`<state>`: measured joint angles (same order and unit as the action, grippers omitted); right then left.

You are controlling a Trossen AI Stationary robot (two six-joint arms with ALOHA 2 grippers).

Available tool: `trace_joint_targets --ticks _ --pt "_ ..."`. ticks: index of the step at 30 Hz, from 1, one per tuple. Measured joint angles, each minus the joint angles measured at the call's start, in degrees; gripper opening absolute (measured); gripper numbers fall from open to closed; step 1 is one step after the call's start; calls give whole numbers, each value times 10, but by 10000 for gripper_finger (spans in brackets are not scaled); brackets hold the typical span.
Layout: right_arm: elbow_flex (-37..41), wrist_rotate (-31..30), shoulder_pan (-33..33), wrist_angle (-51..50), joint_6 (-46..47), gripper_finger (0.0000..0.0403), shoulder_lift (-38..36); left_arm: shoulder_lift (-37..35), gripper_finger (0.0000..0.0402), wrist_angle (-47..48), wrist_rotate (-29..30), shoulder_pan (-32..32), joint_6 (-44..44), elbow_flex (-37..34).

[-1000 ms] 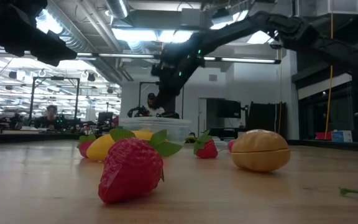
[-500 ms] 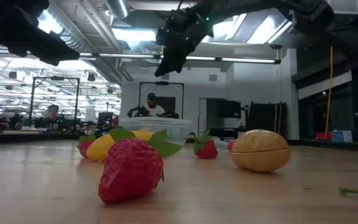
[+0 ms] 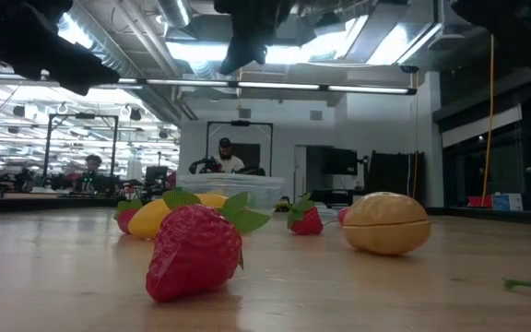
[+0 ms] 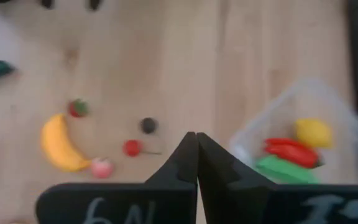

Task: Pick and placing Produce into tupperware
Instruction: Put the banana into the transparent container

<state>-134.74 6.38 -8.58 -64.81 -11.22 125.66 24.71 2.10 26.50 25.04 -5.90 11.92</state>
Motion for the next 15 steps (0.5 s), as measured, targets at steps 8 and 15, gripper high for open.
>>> trace_joint_targets --ticks 8,15 --pt "37 -57 78 13 82 2 2 0 185 -19 -51 0 0 0" --pt "100 -78 140 96 110 2 -5 0 185 -22 -52 2 -13 0"
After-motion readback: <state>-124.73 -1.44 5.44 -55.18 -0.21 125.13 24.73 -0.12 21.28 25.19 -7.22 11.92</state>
